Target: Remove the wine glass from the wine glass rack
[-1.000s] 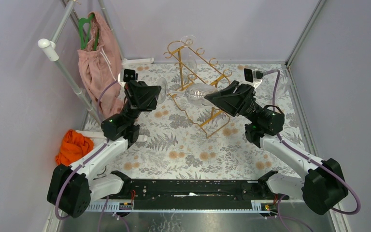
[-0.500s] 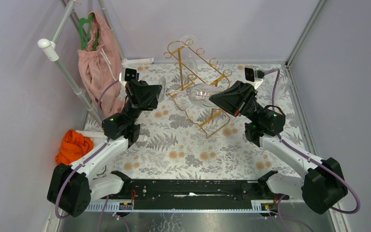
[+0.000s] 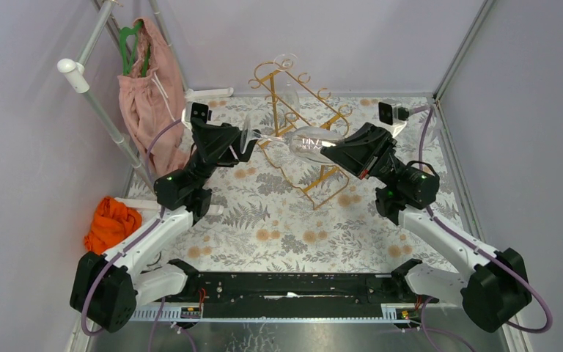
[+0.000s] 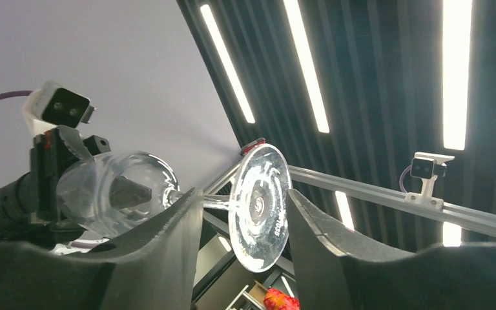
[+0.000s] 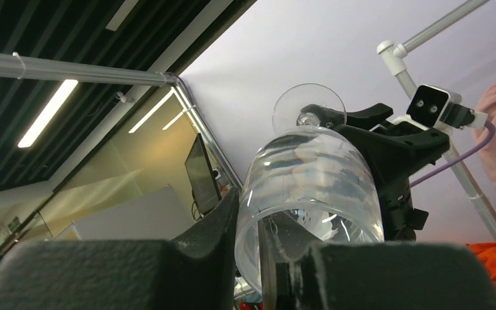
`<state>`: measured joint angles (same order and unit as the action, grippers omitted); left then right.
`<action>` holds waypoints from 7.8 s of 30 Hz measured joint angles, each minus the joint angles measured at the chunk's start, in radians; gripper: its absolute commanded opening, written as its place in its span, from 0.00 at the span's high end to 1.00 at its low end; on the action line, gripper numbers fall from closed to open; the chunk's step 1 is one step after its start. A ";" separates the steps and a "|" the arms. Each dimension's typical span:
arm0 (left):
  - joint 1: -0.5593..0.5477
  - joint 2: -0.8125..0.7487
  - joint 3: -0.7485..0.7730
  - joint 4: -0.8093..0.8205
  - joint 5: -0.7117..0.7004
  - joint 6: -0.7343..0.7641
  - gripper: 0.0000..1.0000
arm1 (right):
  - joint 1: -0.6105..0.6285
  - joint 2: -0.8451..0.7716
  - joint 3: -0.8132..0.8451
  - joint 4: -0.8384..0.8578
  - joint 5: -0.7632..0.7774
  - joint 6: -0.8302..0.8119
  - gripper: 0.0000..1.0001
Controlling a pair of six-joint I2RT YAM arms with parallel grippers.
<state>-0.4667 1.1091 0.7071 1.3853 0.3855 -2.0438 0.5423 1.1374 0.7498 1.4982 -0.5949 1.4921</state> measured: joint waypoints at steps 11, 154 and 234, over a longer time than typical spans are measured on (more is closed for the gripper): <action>-0.004 -0.052 0.008 -0.124 0.013 0.102 0.30 | 0.000 -0.236 -0.001 -0.192 0.000 -0.158 1.00; -0.028 0.157 0.811 -1.967 -0.415 1.321 0.22 | -0.430 0.681 0.877 -2.243 0.547 -1.294 0.40; 0.026 0.302 0.973 -1.736 -0.168 1.189 0.20 | -0.331 0.875 1.392 -1.525 -0.020 -0.830 0.47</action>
<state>-0.4404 1.4109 1.6802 -0.3511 0.2173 -0.8547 0.2115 2.0121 2.1418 -0.0265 -0.6151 0.6624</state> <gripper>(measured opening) 0.798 0.534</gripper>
